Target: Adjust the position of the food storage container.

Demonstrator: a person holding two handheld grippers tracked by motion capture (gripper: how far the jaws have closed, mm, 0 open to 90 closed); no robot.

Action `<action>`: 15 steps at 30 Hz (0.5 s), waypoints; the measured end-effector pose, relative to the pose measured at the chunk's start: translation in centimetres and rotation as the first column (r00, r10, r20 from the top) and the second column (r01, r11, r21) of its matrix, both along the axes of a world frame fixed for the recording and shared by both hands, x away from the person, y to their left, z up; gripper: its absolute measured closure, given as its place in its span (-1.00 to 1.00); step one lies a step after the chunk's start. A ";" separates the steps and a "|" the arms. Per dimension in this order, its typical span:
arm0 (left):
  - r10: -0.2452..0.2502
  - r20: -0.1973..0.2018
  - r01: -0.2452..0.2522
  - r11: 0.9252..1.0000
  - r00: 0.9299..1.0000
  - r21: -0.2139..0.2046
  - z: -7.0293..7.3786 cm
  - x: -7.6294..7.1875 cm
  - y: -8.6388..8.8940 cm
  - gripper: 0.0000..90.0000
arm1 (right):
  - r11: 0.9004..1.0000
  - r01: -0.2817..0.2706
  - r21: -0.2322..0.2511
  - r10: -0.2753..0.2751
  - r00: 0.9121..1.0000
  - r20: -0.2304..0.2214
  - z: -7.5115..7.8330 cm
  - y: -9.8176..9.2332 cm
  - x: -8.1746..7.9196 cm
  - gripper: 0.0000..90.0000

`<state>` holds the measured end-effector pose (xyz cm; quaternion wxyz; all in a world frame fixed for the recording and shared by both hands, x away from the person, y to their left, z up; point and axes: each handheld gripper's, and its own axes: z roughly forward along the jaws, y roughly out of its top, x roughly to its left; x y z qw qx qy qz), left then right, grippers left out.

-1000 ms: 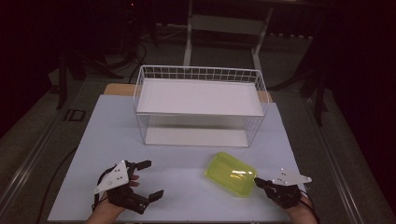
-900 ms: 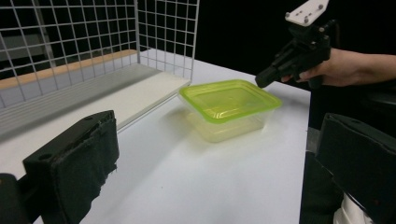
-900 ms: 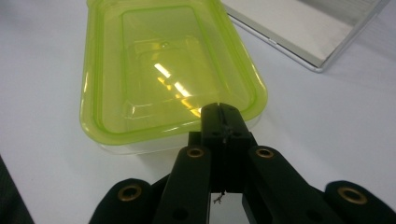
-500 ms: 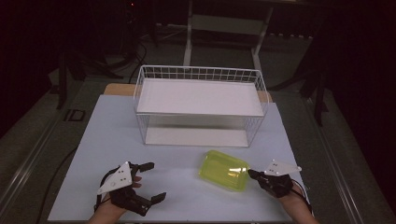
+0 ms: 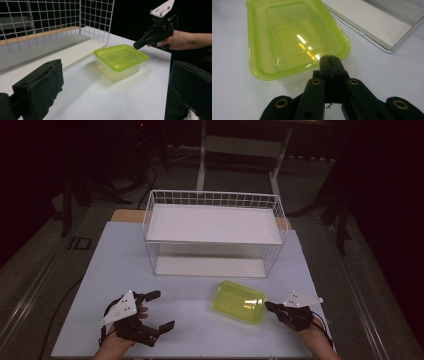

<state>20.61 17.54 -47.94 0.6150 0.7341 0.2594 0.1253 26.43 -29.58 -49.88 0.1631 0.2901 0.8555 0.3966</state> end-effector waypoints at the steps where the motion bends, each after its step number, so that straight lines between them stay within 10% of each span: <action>1: 0.000 -0.002 0.000 1.000 1.000 0.002 0.0 0.0 0.0 -1.00 | 1.000 0.000 0.000 0.000 1.000 0.000 0.0 0.0 0.0 1.00; 15: -0.007 0.003 0.007 1.000 1.000 0.017 -0.1 0.0 -0.3 -1.00 | 1.000 -0.020 -0.019 0.021 1.000 0.016 -0.1 2.5 2.0 1.00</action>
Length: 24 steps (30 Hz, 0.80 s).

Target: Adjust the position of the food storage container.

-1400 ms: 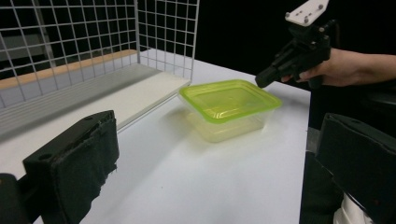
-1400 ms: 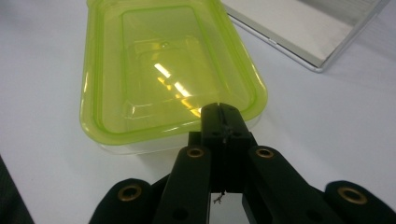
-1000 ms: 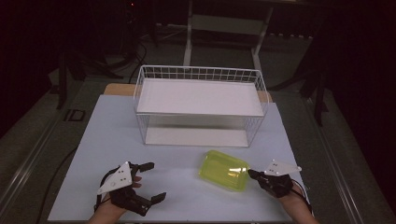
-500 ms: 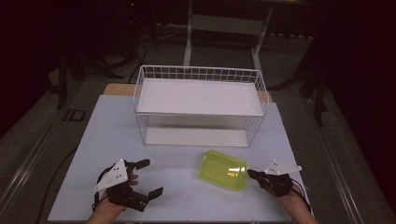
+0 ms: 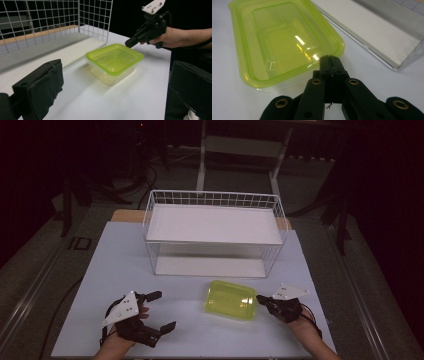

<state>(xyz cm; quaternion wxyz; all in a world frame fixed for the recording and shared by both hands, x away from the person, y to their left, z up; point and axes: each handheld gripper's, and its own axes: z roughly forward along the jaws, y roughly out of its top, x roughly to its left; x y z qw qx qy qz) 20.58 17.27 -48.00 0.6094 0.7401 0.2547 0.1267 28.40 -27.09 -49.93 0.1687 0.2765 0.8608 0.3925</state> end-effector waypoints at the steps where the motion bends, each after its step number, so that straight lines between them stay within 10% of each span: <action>1: 0.000 0.000 0.000 1.000 1.000 0.000 0.0 0.0 0.0 -1.00 | 1.000 0.000 0.000 0.000 1.000 0.000 0.0 0.0 0.0 1.00; 24: 0.002 -0.002 -0.002 1.000 1.000 0.009 -0.1 0.0 0.0 -1.00 | 0.999 -0.037 0.018 0.037 0.999 0.021 0.3 2.1 0.9 1.00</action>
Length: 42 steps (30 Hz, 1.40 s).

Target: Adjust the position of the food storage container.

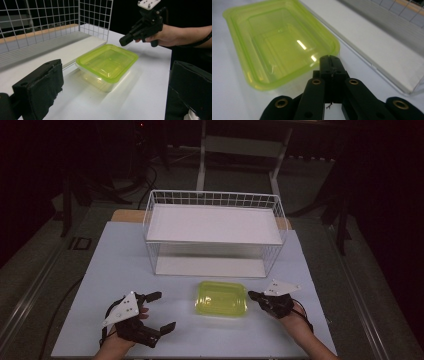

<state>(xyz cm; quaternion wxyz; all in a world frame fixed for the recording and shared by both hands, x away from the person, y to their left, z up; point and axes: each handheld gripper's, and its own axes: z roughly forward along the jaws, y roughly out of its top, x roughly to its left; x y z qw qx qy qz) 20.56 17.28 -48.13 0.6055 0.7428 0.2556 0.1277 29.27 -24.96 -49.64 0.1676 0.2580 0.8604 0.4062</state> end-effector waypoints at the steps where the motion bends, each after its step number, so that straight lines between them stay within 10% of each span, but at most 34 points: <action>1: 0.000 0.001 0.000 1.000 1.000 0.001 0.0 0.0 -0.1 -1.00 | 1.000 -0.001 -0.001 0.001 1.000 -0.003 -0.1 -0.1 0.0 1.00; 42: 0.034 -0.018 -0.033 0.999 0.999 0.023 -0.5 0.0 -0.3 -1.00 | 0.997 -0.074 0.020 0.074 0.997 -0.016 -0.4 4.2 0.5 1.00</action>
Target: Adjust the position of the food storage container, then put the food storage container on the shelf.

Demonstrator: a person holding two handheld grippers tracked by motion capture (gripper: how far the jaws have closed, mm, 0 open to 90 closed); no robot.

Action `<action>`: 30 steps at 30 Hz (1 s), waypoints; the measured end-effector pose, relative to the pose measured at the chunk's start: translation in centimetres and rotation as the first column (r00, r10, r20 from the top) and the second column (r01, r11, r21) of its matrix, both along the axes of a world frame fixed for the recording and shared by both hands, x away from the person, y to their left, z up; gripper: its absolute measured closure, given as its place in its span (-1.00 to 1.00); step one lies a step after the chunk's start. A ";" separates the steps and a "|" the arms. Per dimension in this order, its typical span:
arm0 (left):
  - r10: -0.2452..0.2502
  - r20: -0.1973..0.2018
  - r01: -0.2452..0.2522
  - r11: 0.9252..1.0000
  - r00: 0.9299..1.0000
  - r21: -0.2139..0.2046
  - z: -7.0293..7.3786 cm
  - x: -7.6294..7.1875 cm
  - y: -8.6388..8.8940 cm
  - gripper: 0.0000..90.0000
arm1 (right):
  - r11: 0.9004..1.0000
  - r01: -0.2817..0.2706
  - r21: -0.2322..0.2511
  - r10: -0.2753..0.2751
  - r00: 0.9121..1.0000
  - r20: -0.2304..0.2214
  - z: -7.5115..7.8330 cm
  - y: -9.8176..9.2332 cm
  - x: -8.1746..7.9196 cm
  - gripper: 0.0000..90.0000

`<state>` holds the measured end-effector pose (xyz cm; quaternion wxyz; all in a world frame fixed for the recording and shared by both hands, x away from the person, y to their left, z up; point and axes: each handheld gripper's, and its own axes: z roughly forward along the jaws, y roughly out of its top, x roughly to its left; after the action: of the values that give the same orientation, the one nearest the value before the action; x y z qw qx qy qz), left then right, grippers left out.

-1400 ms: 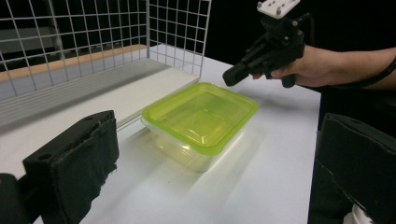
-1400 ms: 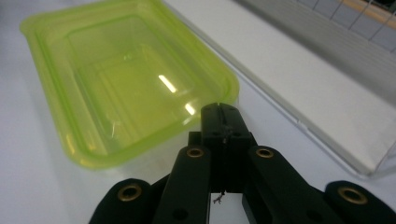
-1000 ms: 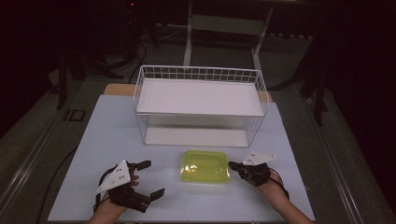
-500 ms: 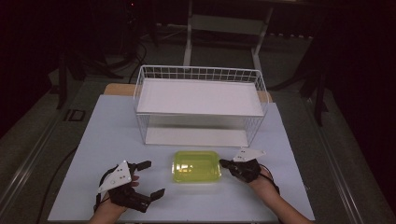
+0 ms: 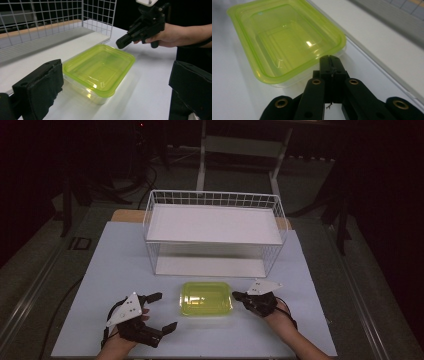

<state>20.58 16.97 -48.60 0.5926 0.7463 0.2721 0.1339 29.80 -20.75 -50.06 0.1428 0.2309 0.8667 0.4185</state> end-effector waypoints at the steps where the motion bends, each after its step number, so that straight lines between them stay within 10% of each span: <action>1: 0.000 0.000 0.000 1.000 1.000 0.000 0.0 0.0 0.0 -1.00 | 1.000 0.003 0.005 -0.003 1.000 0.004 0.2 -0.1 -0.1 1.00; 9: 0.044 -0.011 -0.044 0.999 0.999 0.015 0.0 0.7 -0.1 -1.00 | 0.998 0.020 0.064 -0.022 0.999 0.031 1.5 -0.2 -1.3 0.39; 14: 0.072 -0.038 -0.071 0.997 0.997 0.016 0.7 1.2 -0.2 -1.00 | 0.991 0.070 0.115 -0.072 0.997 0.016 2.6 -0.5 -1.3 -0.56; 20: 0.118 -0.140 -0.114 0.993 0.983 0.041 1.3 2.2 -0.3 -1.00 | 0.983 0.095 0.158 -0.085 0.994 -0.067 3.4 -1.4 -0.7 -0.55; 27: 0.105 -0.319 -0.113 0.994 0.942 -0.009 1.2 4.4 -0.4 -1.00 | 0.976 0.143 0.166 -0.111 0.975 -0.191 3.7 -1.5 0.3 -0.50; 30: 0.118 -0.405 -0.142 0.990 0.907 -0.028 0.9 5.1 -0.4 -1.00 | 0.974 0.185 0.132 -0.140 0.944 -0.298 3.6 -1.3 0.9 -0.46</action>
<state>25.73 16.59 -47.65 0.5347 0.7208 0.4409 0.0089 30.72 -22.03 -46.48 0.0311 0.3705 0.8203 0.4347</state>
